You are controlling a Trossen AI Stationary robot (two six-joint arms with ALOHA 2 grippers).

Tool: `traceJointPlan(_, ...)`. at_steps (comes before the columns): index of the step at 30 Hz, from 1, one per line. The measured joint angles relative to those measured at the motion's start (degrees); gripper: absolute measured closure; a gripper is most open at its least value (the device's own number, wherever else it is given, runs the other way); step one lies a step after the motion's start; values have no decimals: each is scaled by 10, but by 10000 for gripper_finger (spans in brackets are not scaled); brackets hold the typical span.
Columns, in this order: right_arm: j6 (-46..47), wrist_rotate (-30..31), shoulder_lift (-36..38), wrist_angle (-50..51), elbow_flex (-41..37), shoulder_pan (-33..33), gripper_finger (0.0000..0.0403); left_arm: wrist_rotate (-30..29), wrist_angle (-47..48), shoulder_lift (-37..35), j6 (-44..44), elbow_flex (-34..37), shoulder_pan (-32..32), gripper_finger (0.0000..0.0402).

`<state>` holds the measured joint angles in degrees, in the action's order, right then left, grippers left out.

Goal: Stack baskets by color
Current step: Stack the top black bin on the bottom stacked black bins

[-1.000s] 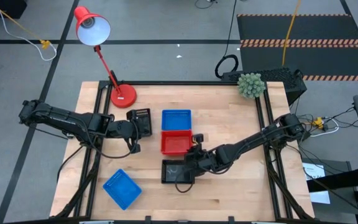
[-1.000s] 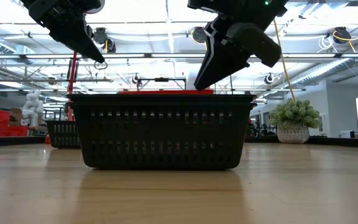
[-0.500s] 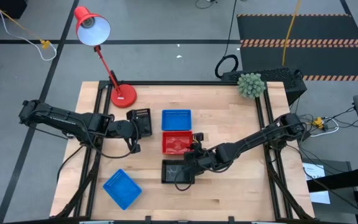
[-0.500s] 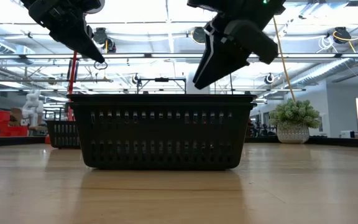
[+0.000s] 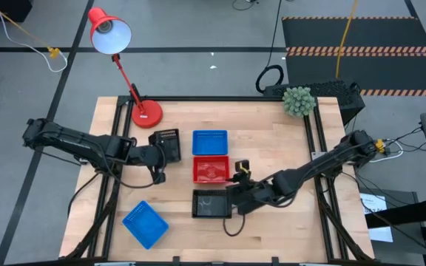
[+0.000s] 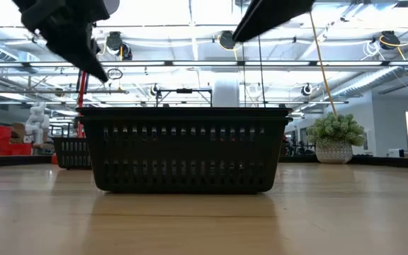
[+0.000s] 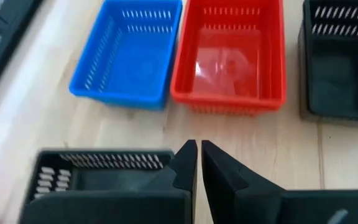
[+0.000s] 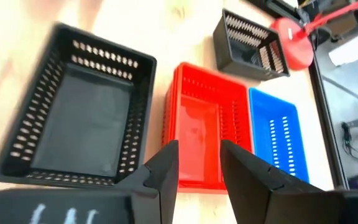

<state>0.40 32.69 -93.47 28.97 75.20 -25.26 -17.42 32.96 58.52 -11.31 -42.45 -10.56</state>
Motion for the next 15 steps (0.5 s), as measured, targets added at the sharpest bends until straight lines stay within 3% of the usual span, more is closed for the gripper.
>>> traceJointPlan(5, 0, 0, 30, 1, 0, -18, 289, 0, 1, 0, -27, 26, -4, 356)
traceJointPlan(15, -18, 1, 49, 1, 0, -22, 289, 9, -2, 0, -43, 90, -4, 232)
